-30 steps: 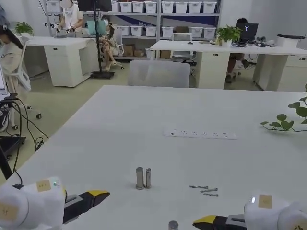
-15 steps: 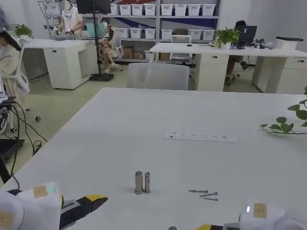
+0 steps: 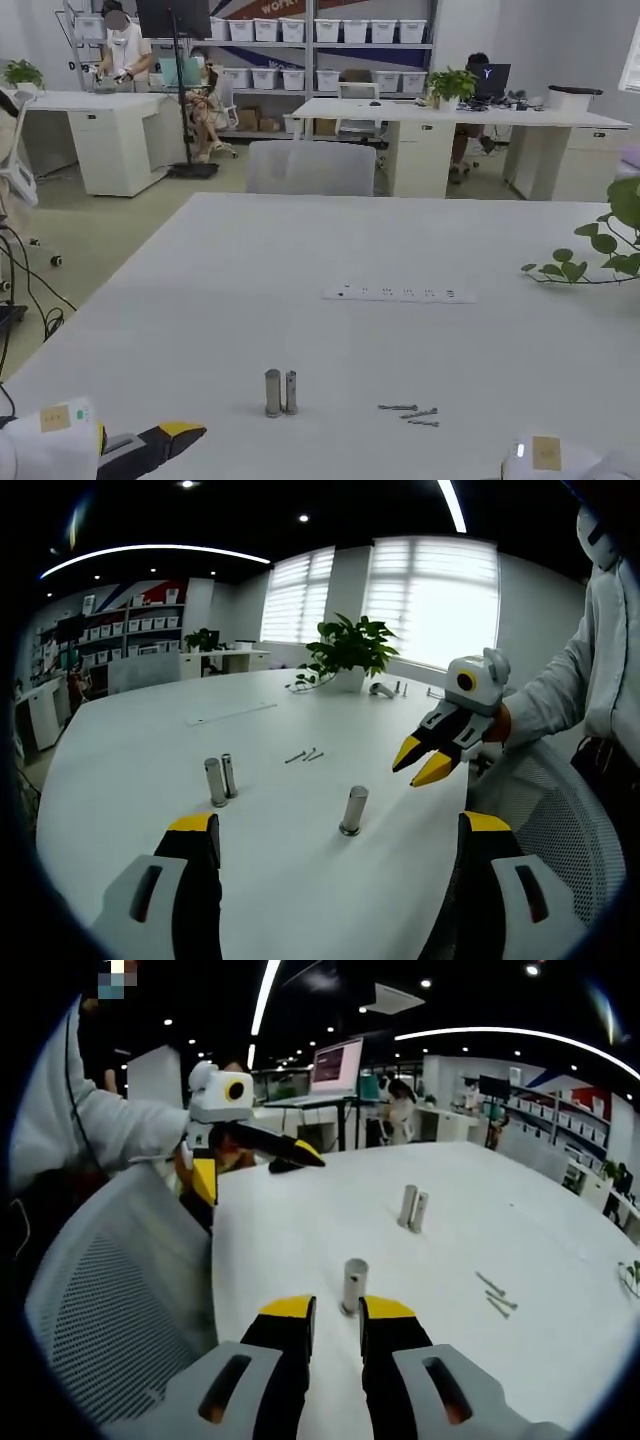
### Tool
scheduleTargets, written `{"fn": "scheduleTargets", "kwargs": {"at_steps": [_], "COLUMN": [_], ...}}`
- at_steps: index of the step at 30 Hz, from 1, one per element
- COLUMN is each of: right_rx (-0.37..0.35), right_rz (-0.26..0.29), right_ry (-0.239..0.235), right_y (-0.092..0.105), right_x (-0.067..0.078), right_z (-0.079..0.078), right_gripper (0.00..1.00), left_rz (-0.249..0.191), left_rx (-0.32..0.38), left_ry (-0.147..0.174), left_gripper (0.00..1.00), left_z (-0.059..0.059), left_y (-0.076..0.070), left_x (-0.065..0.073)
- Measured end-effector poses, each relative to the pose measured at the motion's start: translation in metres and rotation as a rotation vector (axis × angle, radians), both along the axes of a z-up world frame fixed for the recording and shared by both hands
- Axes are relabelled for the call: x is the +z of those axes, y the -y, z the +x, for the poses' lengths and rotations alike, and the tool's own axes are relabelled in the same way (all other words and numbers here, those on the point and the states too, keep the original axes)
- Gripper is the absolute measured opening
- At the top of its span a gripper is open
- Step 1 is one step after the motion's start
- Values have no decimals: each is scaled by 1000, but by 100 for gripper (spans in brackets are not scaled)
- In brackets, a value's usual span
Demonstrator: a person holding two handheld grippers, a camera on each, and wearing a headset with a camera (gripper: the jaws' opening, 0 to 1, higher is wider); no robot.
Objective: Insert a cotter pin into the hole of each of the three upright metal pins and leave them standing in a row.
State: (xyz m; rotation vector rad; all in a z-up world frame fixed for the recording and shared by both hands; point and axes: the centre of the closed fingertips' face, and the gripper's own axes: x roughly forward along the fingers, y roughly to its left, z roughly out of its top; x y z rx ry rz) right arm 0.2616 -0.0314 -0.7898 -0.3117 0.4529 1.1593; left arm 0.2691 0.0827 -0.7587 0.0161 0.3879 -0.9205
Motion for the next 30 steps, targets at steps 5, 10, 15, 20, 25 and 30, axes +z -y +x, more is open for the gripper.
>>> {"fn": "scheduleTargets", "kwargs": {"at_steps": [5,10,15,20,25,30], "right_rx": [0,2,0,8,21,32], "right_rz": [3,6,11,9,10,5], "right_ry": [-1,-3,-2,-4,-4,-11], "right_y": [-3,-4,-5,-12,-20,-17], "right_x": [-1,0,1,0,-1,-4], "right_z": [-2,-2,0,4,5,-1], "right_gripper": [19,19,20,20,20,20], "left_rz": [4,1,1,1,0,1], "left_rx": [-7,-7,-5,-4,-4,-1], "left_ry": [2,1,0,1,-1,-2], "left_gripper": [99,99,99,99,99,99], "left_z": [-2,-3,-2,-1,-1,-1], "left_y": [-1,-1,-1,0,0,-1], "left_x": [1,1,1,1,0,0]}}
